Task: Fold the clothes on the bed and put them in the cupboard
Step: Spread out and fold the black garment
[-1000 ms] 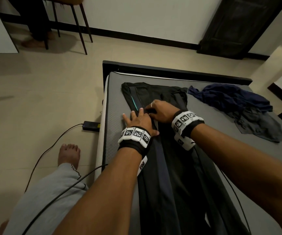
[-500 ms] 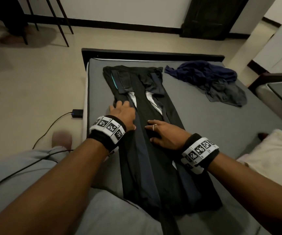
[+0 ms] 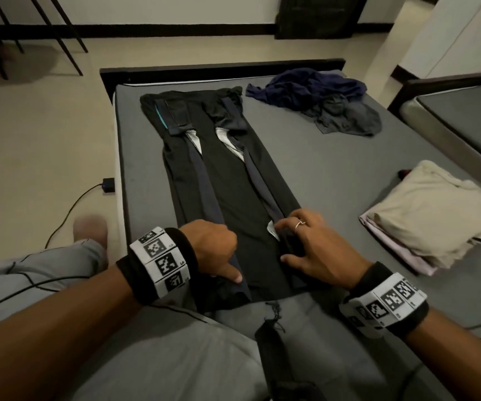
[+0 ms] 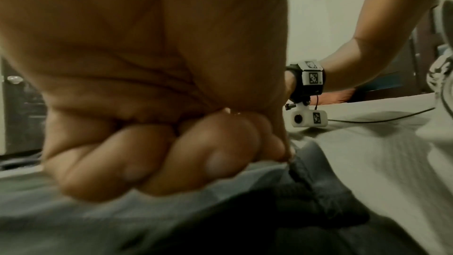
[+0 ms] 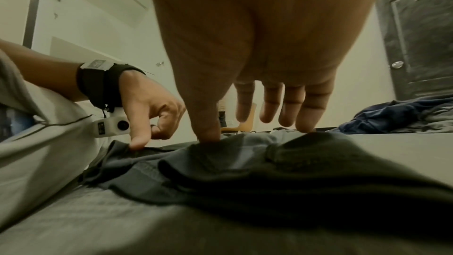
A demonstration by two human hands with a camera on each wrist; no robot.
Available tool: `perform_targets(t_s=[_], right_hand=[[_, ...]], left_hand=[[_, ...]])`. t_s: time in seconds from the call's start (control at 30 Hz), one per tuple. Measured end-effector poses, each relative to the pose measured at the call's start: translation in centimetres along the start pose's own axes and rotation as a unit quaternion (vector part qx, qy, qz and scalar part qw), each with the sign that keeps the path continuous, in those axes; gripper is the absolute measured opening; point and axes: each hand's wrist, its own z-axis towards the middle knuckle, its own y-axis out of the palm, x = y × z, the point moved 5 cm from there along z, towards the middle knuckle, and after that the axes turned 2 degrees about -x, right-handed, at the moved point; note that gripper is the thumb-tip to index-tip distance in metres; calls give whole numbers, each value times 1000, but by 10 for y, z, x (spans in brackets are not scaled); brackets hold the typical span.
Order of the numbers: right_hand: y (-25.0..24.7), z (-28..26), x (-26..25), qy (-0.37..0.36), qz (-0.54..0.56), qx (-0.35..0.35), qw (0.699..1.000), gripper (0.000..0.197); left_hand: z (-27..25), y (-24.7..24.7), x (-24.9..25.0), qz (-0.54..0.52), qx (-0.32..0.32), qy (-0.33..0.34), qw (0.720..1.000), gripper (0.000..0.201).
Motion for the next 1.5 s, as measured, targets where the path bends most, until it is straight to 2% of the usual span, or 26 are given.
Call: perform_targets(t_s=[0.03, 0.1, 0.2, 0.27, 0.33, 0.4, 0.5, 0.6, 0.67, 0.77, 0.83, 0.9, 0.97, 1.1, 1.3, 1.4, 1.5], right_hand=[[0, -9, 2, 13, -2, 5, 1000, 59], [5, -22, 1, 32, -18, -42, 998, 64], [18, -34, -1, 23, -92, -129, 987, 90], [21, -36, -2, 11, -120, -141, 983, 98], [22, -35, -4, 5, -133, -145, 980, 98], [21, -34, -5, 7, -138, -148, 979, 91], [18, -33, -10, -2, -136, -117, 984, 68], [20, -34, -14, -8, -171, -108, 979, 48], [18, -33, -17, -12, -169, -115, 979, 46], [2, -27, -17, -20, -139, -119, 983, 34], [-12, -16, -13, -9, -117, -107, 987, 25], [-28, 2, -8, 8, -104, -93, 990, 16], [-44, 25, -4, 11, -78, -104, 991, 18], [-71, 75, 2, -12, -30, -143, 989, 27], [-73, 155, 22, 4, -87, -152, 985, 30], [-68, 176, 33, 5, -114, -89, 989, 47], [-67, 172, 39, 22, -132, 21, 991, 49]], left_hand=[[-3, -1, 4, 5, -1, 3, 1000, 66], [-6, 1, 10, 23, -14, 2, 1000, 71], [-3, 12, 17, 50, -43, -9, 998, 78], [0, 20, 23, 59, -53, -22, 997, 90], [1, 23, 32, 70, -60, -43, 995, 92], [1, 22, 40, 79, -71, -55, 993, 82], [0, 24, 48, 79, -83, -54, 992, 52], [-3, 21, 47, 75, -5, -39, 996, 21], [-7, 15, 42, 55, 33, -32, 997, 18], [-12, 4, 31, 3, 49, -27, 998, 7], [-14, -3, 17, -50, 49, -39, 997, 14], [-14, -11, -3, -105, 56, -52, 992, 11], [-13, -21, -27, -154, 75, -66, 983, 9], [-9, -32, -75, -215, 102, -92, 967, 17], [9, -33, -127, -236, 151, -142, 949, 50], [14, -40, -140, -171, 215, -209, 939, 60], [2, -51, -135, -168, 279, -240, 914, 37]])
